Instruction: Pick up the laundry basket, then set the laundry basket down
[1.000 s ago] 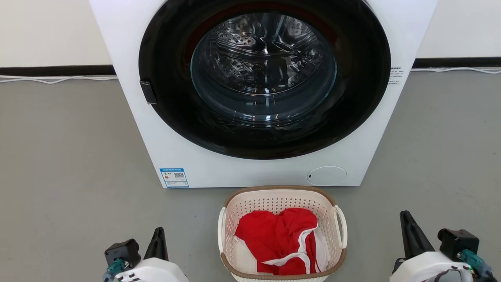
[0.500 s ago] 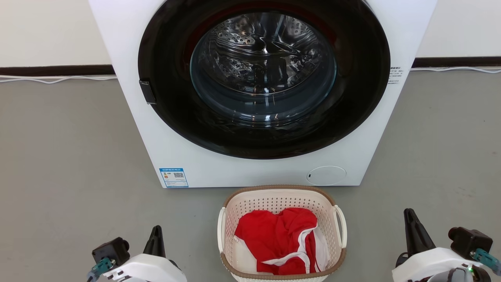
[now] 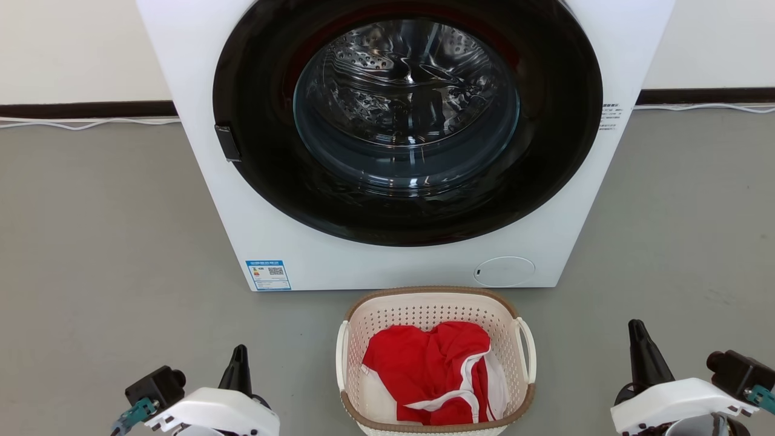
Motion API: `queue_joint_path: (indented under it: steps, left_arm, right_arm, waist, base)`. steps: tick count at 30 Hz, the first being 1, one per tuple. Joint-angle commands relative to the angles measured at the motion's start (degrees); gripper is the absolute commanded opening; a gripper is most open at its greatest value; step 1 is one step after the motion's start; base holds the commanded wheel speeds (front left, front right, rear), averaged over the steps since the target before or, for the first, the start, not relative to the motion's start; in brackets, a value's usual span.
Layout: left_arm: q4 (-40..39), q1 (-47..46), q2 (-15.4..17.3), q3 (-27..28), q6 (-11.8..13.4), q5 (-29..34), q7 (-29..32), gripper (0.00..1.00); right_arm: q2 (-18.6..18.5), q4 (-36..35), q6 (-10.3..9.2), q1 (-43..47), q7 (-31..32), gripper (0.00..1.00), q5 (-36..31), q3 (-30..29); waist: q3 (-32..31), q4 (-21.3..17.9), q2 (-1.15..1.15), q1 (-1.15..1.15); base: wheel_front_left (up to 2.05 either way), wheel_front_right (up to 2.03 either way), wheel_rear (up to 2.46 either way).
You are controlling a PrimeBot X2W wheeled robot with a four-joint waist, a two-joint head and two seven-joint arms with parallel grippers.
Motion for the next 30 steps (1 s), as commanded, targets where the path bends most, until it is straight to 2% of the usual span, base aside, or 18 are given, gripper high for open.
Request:
queue_joint_path:
  steps: [1,30]
  left_arm:
    - [-1.95,-1.62,0.35,1.04,-0.83,-1.7,0.21,0.0]
    - [-5.1,-1.5,0.54,4.71,-4.55,-18.11,5.1,0.0]
  right_arm:
    - [-0.48,-1.87,0.12,-1.83,0.37,0.0,2.0,0.25]
    - [-0.09,-4.23,0.21,-2.05,4.55,0.0,22.4,0.2]
  waist:
    - [0.0,-0.01,0.0,-0.01]
    - [-0.1,-0.18,0.0,-0.01]
  base:
    - [0.0,0.0,0.0]
    - [0.0,0.0,0.0]
